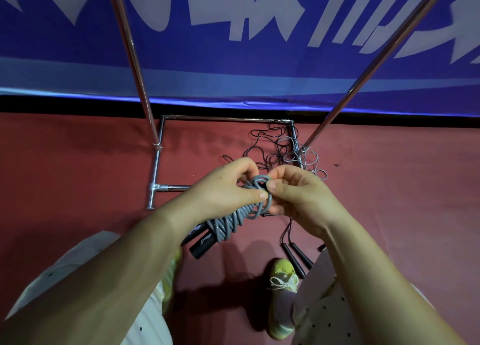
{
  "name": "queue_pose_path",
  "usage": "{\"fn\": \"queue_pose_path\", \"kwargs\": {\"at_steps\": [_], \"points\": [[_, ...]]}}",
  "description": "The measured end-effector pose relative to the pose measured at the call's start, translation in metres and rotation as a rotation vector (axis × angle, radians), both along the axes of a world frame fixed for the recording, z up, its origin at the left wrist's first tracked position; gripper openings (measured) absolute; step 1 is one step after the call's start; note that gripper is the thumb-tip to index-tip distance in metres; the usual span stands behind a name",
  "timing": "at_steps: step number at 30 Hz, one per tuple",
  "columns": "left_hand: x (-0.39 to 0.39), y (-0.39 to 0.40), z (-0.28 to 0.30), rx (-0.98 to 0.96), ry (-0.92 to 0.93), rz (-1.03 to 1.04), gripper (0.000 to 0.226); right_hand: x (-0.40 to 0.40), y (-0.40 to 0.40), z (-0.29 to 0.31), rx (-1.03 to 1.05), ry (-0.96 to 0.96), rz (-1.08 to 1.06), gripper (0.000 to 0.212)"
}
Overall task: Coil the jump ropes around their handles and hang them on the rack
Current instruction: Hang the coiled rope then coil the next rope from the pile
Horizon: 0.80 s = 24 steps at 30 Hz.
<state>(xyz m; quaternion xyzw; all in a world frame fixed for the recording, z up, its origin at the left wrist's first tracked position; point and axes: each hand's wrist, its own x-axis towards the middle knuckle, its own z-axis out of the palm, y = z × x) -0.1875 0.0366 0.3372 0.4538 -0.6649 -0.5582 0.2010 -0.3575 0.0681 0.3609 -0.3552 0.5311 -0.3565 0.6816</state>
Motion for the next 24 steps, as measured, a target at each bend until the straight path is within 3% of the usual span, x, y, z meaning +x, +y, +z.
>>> {"fn": "queue_pose_path", "kwargs": {"at_steps": [6, 18, 24], "points": [[0.002, 0.002, 0.004, -0.067, -0.100, -0.001, 0.028, 0.014, 0.007, -0.005, -0.019, 0.029, -0.090, 0.014], [-0.011, 0.010, 0.008, -0.217, -0.248, 0.091, 0.028, 0.019, 0.008, -0.004, -0.314, 0.657, -0.198, 0.015], [-0.024, 0.018, 0.007, -0.263, -0.220, 0.156, 0.034, 0.015, 0.006, -0.001, -0.259, 0.454, -0.293, 0.018]]}}
